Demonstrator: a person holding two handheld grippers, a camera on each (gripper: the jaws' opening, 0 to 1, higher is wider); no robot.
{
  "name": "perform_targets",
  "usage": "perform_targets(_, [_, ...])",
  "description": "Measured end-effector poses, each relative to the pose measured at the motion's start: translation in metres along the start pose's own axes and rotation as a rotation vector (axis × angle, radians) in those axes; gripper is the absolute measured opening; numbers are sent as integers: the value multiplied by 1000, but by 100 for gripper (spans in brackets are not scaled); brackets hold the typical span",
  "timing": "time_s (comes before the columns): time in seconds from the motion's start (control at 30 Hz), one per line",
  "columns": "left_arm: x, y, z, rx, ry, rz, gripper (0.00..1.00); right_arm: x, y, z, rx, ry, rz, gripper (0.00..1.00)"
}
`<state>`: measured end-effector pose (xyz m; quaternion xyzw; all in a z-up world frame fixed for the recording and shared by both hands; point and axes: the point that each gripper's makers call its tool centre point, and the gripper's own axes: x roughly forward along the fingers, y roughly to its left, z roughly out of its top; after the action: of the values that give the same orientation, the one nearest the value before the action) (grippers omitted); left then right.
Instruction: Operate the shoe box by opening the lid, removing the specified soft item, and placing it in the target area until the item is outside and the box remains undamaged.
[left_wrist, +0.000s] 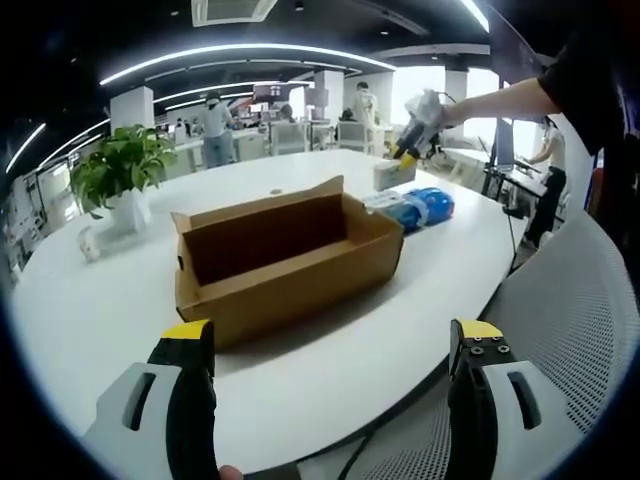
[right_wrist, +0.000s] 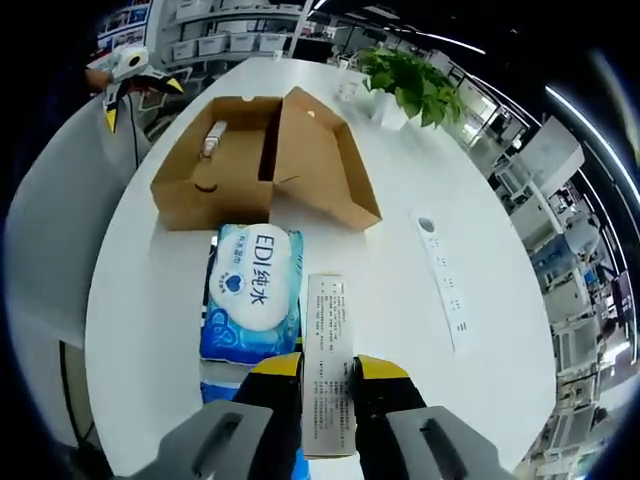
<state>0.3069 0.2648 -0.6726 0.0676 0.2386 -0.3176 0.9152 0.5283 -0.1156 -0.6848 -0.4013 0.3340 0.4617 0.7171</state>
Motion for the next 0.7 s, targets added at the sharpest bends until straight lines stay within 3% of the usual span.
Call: perform_targets(0.7, [0,1,-2,-9,14,5,96,27,-5,-38,-19,119,37,15])
